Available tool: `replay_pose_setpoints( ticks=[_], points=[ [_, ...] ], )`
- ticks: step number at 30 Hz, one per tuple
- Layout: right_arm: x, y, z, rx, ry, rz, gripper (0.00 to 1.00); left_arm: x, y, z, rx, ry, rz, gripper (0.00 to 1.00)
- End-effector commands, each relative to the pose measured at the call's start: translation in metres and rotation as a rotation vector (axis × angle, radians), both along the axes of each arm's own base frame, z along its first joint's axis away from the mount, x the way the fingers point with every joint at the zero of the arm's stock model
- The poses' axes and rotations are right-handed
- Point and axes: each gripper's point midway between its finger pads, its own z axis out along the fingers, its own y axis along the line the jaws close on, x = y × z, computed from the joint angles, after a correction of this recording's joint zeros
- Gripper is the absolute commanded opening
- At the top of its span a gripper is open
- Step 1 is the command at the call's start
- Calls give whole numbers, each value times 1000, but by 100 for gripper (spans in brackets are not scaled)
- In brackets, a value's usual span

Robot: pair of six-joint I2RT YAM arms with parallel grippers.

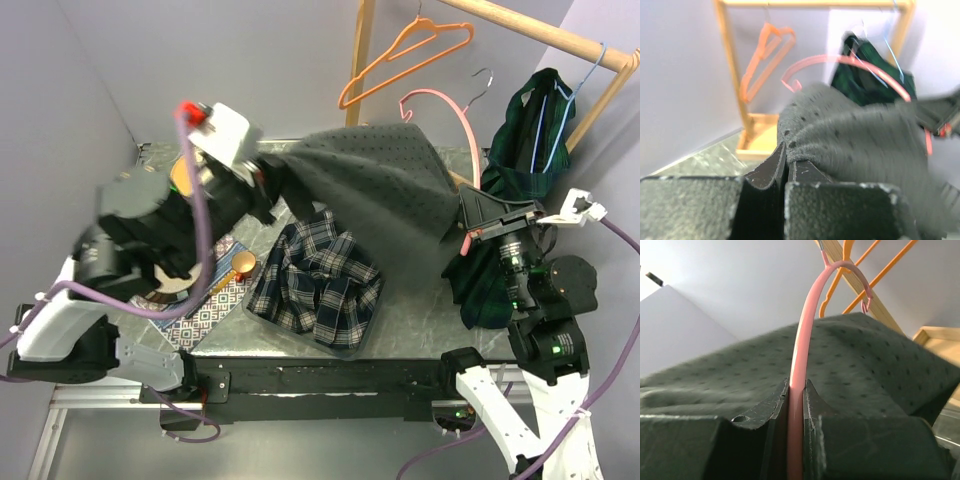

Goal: Remove the skirt from the hanger

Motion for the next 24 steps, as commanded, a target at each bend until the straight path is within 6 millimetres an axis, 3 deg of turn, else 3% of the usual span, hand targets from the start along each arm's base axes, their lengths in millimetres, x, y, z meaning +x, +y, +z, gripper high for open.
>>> replay_pose_setpoints(
  ticks=[1,6,10,13,19,20,24],
  points=[
    [7,-18,9,-30,-59,-111,0,10,53,34,-42,-30,165,1],
    [5,-23,10,-37,-63,-132,0,13,81,31,-53,-65,244,1],
    [-4,-23,21,-44,-95,-128,0,10,85,23,-51,-49,225,1],
    [-9,-17,29,-56,-107,-94,0,12,70,2,16,-33,209,1],
    [-22,-12,34,-80,-142,-54,0,7,5,-30,53,0,60,1],
    [-24,-11,36,-80,-145,-50,0,14,-3,-48,96,11,97,1],
    [-26,13,36,-117,-147,82,0,28,-8,-74,145,11,200,1]
  ],
)
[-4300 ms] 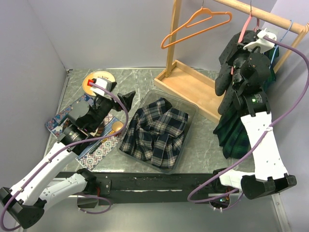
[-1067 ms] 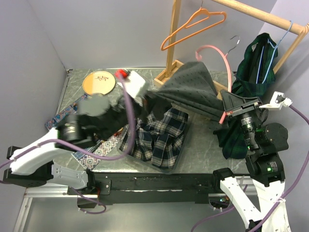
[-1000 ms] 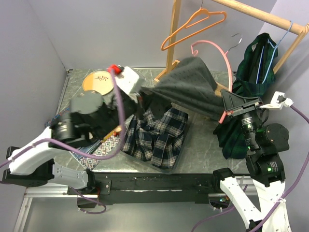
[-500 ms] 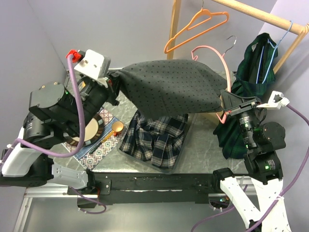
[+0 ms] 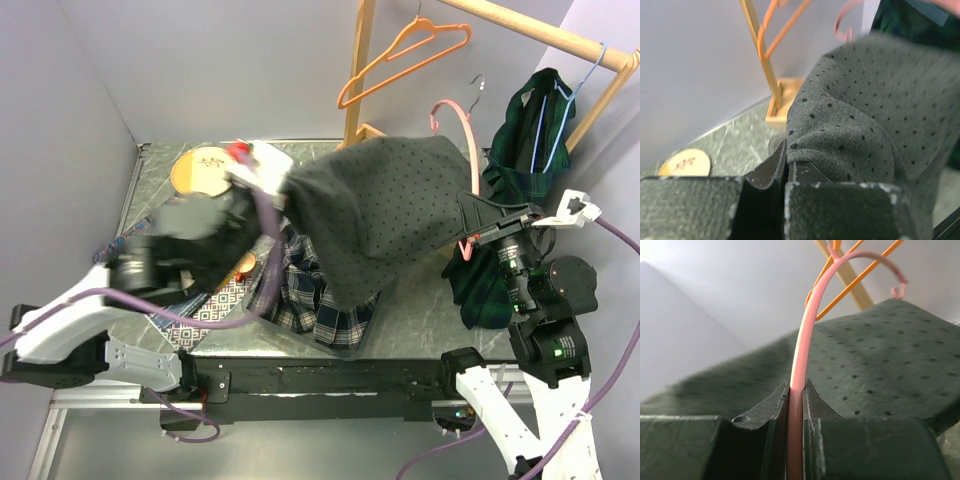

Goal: Remove the skirt from the hanger

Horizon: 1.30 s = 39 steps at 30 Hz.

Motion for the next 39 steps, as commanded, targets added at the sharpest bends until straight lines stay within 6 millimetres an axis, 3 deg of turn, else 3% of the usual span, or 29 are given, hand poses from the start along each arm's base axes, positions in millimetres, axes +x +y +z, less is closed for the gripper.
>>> replay_pose_setpoints(
  ticks=[1,3,6,9,10,12,13,17,20,22,30,35,38,39],
  points=[
    [-21,19,44,-30,-156,126,0,10,-12,-12,-16,1,66,1],
    [-20,27,37,-44,-135,170,0,13,-2,-9,-36,21,126,1],
    [-10,11,23,-51,-80,69,0,12,22,5,-72,27,172,1],
    [-4,-2,10,-64,-45,-11,0,4,57,42,-175,-7,168,1],
    [-3,-4,6,-68,-37,-22,0,0,79,60,-223,-28,173,1],
    [2,-7,-11,-87,16,-38,0,-5,100,77,-267,-40,168,1],
    [3,-8,-18,-91,34,-48,0,-9,120,98,-338,-44,171,1],
    [4,-19,-39,-111,92,-107,0,-14,153,115,-351,-66,194,1],
    [4,-23,-40,-123,101,-127,0,-16,164,117,-367,-94,201,1],
    [3,-22,-34,-121,90,-120,0,-18,161,114,-372,-105,173,1],
    [-7,-8,-8,-120,14,-35,0,-21,109,113,-308,-159,31,1],
    [-6,-9,-7,-117,-19,-44,0,-26,58,121,-305,-229,-99,1],
    [-7,-6,-9,-113,-15,-27,0,-19,31,106,-276,-204,-93,1],
    [-9,-5,-7,-112,-24,-20,0,-13,13,81,-234,-179,-84,1]
  ],
)
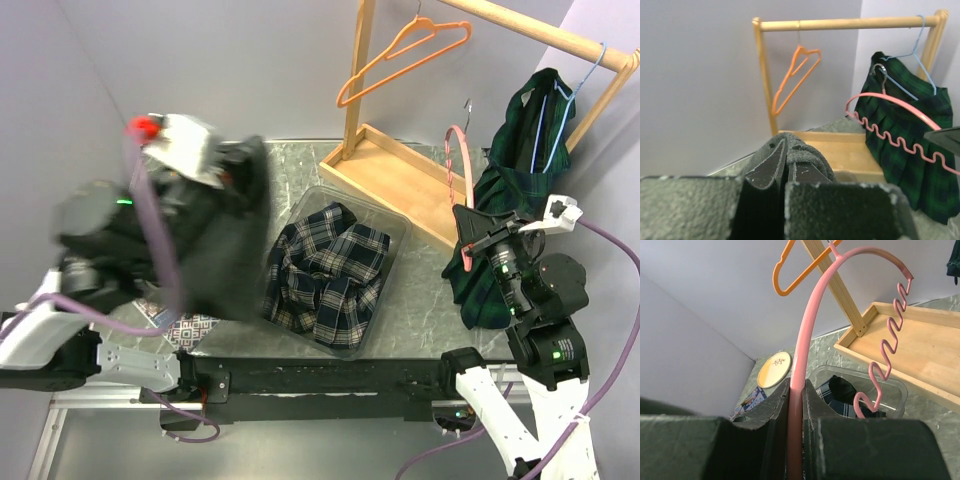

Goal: Remove the skirt from the hanger

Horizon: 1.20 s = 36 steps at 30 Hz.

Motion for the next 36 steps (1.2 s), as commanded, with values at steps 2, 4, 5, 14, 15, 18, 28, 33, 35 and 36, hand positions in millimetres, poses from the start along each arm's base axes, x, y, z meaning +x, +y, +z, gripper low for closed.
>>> replay_pose_setpoints(
  ticks=[2,4,5,14,15,18,28,33,35,36],
  points=[
    [-12,5,35,14,-147,41,0,7,-51,-42,-38,-5,-39,1],
    [-15,6,37,22,-159,50,0,7,-84,-101,-64,49,-101,1],
    [-16,6,38,24,-162,50,0,2,-97,-116,-71,69,-155,1],
    [-29,13,43,41,-176,105,0,70,-108,-229,-27,374,40,1],
    [-32,13,44,41,-183,105,0,77,-108,-248,-14,409,60,1],
    [-32,12,42,35,-179,101,0,112,-85,-268,-5,469,155,1],
    [-28,14,38,42,-167,107,0,129,-107,-400,88,701,43,1],
    [-29,11,36,31,-160,92,0,132,-115,-391,68,691,23,12],
    [-31,10,36,29,-161,88,0,127,-115,-364,69,656,-14,54],
    [-31,10,37,30,-164,86,0,128,-115,-326,50,586,-40,64]
  ],
)
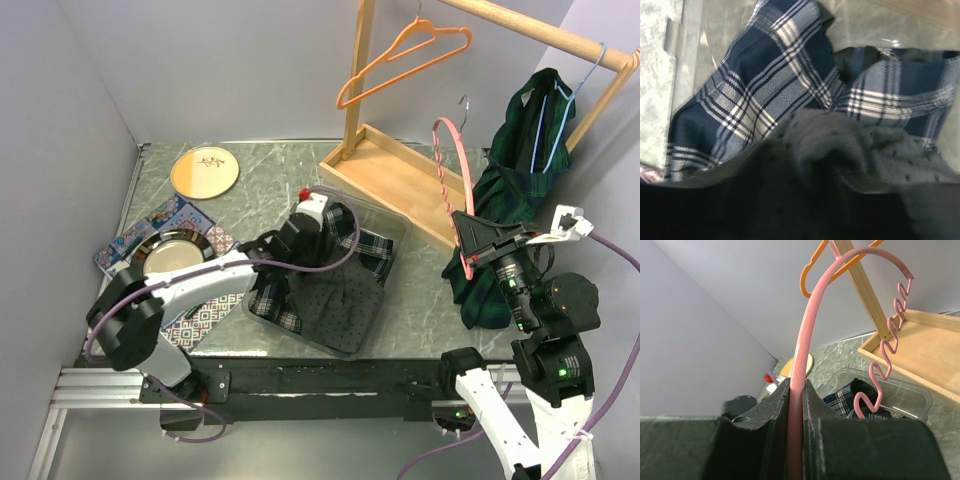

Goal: Remove the skirt from the hanger

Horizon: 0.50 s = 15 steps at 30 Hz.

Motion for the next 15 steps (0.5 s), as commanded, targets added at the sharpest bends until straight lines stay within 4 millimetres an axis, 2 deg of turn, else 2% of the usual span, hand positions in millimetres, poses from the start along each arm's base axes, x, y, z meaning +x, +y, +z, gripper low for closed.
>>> replay_pose_setpoints(
  ticks=[1,2,3,6,7,8,9,10,11,12,13,14,15],
  points=[
    [-6,-3,19,1,-81,-8,0,-5,-16,133,-190,-179,-105,75],
    [-8,-2,22,3,-87,-3,0,-6,-14,149,-196,-197,-113,77],
    [-6,-2,21,3,-82,-3,0,-10,-12,183,-220,-243,-138,79],
    [0,-2,18,10,-69,-8,0,-30,-1,210,-226,-264,-200,82],
    [1,-2,18,15,-59,-13,0,-35,1,211,-233,-262,-216,81],
    [3,-2,19,20,-51,-14,0,-41,2,199,-222,-236,-235,79],
    [7,0,18,24,-34,-9,0,-50,5,202,-255,-227,-250,78],
    [7,1,24,41,-43,0,0,-61,-2,199,-280,-202,-309,76],
    [12,3,25,51,-39,2,0,-65,-3,184,-278,-172,-327,75],
    [14,3,28,63,-45,5,0,-69,-6,181,-297,-161,-344,73],
    [14,3,37,89,-67,6,0,-69,-6,171,-291,-143,-339,65],
    [21,4,38,95,-58,2,0,-67,-5,148,-272,-97,-306,60],
    [24,4,42,108,-59,-1,0,-62,-4,138,-263,-91,-276,56]
  ],
)
